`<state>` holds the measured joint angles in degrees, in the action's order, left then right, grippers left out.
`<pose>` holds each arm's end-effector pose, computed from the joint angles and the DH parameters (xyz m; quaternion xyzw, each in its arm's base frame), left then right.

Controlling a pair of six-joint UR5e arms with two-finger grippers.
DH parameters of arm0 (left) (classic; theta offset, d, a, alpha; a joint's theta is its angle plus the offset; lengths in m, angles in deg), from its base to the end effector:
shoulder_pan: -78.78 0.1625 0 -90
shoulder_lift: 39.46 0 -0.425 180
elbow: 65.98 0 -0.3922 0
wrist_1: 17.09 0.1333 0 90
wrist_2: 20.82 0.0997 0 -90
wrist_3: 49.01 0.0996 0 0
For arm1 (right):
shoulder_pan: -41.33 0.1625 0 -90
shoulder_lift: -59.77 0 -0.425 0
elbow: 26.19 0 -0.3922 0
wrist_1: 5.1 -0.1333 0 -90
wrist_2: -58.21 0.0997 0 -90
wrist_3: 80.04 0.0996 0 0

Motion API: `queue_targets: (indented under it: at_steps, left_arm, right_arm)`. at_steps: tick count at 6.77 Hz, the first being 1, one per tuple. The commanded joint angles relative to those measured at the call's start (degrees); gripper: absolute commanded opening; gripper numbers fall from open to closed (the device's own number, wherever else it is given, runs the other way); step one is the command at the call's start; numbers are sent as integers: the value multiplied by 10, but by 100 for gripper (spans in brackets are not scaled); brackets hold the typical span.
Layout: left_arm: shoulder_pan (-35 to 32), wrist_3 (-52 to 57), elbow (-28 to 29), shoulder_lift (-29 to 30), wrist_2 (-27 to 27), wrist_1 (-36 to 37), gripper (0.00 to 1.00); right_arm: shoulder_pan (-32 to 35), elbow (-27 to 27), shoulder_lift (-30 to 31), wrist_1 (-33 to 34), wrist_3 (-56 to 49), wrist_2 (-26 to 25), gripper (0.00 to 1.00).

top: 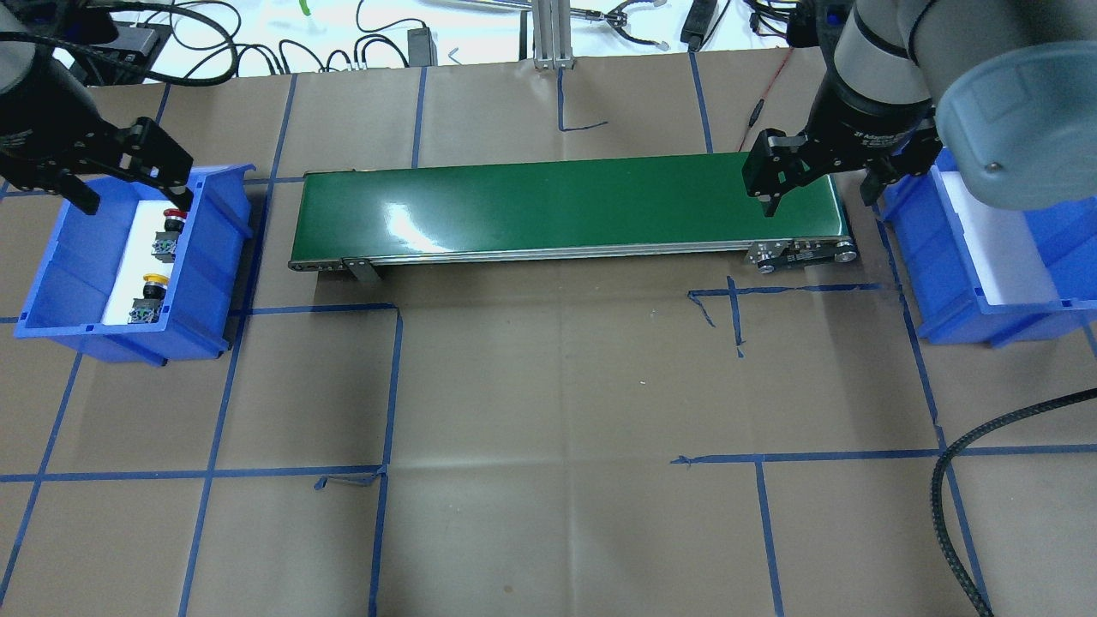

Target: Transport two buttons from left to right

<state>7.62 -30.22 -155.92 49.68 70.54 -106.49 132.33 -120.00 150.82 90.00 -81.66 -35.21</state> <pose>0.0337 -0.5042 0.4969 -0.0006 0.9998 -0.0087 0.0155 0.1358 -0.4853 0.4733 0.0222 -0.9991 0.0202 0.0299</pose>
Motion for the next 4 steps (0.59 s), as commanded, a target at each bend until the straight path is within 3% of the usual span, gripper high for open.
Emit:
queue_targets:
  at_steps: [1,4]
  left_arm:
    - [85,68,0,9,-1,7,100]
    - [168,88,21,88,0,88,100]
  right_arm:
    - [1,-1,0,0,0,0,100]
    - [1,-1,0,0,0,0,100]
